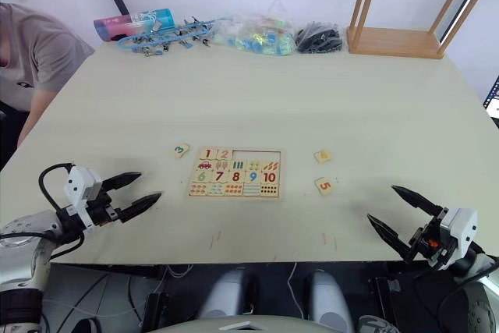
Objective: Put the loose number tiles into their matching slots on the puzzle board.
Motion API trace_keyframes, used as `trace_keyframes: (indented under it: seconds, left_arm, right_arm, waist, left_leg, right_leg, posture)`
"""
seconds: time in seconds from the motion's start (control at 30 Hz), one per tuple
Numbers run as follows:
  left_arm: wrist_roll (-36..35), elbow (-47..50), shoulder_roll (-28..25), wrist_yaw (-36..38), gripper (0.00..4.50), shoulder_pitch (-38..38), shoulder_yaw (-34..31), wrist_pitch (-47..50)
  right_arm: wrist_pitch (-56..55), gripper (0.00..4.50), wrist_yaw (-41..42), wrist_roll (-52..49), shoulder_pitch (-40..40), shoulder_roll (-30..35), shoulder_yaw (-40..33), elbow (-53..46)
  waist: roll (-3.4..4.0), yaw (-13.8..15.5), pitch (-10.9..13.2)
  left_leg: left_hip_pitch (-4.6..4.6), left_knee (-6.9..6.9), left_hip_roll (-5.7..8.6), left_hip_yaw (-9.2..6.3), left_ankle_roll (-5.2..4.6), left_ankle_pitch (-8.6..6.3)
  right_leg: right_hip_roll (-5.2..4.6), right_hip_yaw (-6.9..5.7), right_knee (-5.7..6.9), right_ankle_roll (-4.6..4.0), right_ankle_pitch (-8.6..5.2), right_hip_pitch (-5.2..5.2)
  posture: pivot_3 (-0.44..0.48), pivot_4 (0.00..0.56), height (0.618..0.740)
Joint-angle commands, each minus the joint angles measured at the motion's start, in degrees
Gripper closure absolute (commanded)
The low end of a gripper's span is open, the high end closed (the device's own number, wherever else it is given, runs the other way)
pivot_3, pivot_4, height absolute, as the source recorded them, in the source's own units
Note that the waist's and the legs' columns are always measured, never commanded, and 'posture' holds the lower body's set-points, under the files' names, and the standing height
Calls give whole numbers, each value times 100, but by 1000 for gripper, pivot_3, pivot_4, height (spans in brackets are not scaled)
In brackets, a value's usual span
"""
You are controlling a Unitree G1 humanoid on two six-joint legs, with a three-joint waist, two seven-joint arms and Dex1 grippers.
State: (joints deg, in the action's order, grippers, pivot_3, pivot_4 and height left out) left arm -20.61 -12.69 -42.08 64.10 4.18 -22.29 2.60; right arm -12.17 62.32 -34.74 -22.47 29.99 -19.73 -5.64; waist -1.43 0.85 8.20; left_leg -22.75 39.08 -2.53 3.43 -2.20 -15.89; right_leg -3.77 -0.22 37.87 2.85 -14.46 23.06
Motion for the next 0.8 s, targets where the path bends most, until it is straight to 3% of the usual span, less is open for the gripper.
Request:
trace_keyframes:
  seconds: [0.03,0.8]
  left_arm:
    - [-193,254,-109,-91,30,141,-276,9]
    - [-433,632,-89,-297,30,714,-436,64]
  right_arm:
    - [7,0,39,-153,-120,60,-281,-124]
    - [-20,0,268,-77,-350,69,-356,-148]
  waist:
    - [1,0,0]
    - [1,-5,-1]
  left_leg:
    - [0,0,0,0,0,0]
    - [1,-4,-1,2,0,0]
  right_leg:
    - [0,0,0,0,0,0]
    - [1,1,-4,-19,-11,0]
  posture:
    - [0,150,737]
    - [0,150,737]
